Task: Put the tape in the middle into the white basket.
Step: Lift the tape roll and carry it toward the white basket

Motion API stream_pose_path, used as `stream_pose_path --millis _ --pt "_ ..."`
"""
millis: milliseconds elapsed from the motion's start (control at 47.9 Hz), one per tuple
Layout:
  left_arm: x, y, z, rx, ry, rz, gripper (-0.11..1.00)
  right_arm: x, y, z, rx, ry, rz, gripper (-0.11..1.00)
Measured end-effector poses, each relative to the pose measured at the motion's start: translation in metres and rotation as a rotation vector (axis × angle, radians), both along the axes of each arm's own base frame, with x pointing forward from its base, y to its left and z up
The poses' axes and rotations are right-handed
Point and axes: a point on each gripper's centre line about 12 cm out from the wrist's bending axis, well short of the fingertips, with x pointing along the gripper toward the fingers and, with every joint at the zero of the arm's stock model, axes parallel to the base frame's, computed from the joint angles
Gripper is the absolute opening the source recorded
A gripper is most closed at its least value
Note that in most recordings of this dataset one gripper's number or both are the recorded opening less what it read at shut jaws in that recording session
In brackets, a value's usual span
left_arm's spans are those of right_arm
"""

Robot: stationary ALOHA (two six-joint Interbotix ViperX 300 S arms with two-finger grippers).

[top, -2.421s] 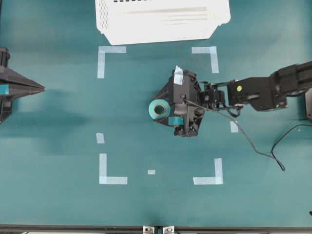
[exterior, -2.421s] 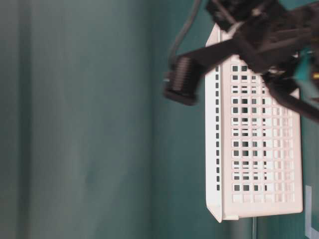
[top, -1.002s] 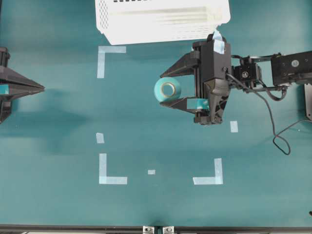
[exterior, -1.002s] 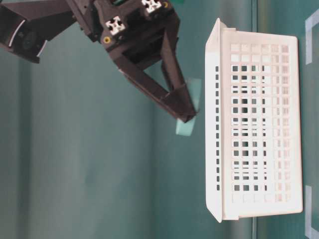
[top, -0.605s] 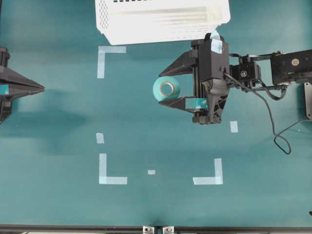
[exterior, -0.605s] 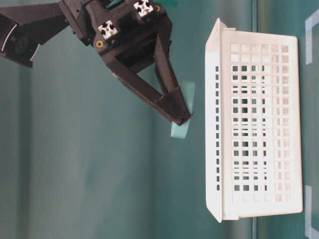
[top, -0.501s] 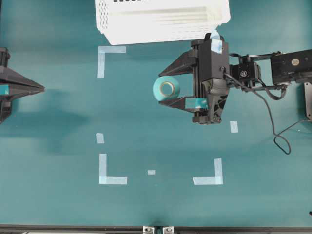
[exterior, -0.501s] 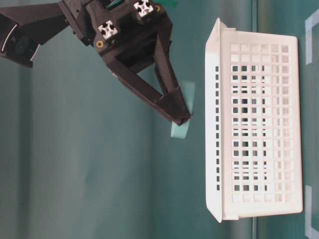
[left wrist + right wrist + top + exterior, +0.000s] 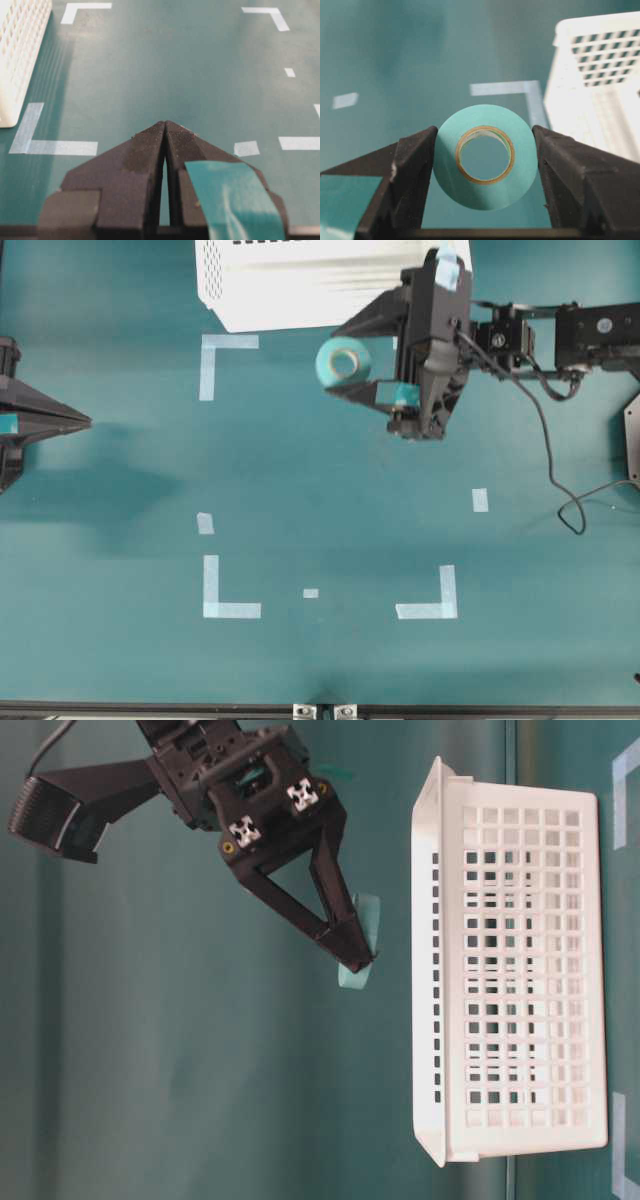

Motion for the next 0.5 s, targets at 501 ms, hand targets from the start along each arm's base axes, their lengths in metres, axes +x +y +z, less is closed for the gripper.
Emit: stream_pose_path --millis 501 --pt "0.000 0.000 0.000 0.000 0.000 0.000 -0.11 -0.012 -0.064 -0.005 -0.017 0.018 -0.160 0.66"
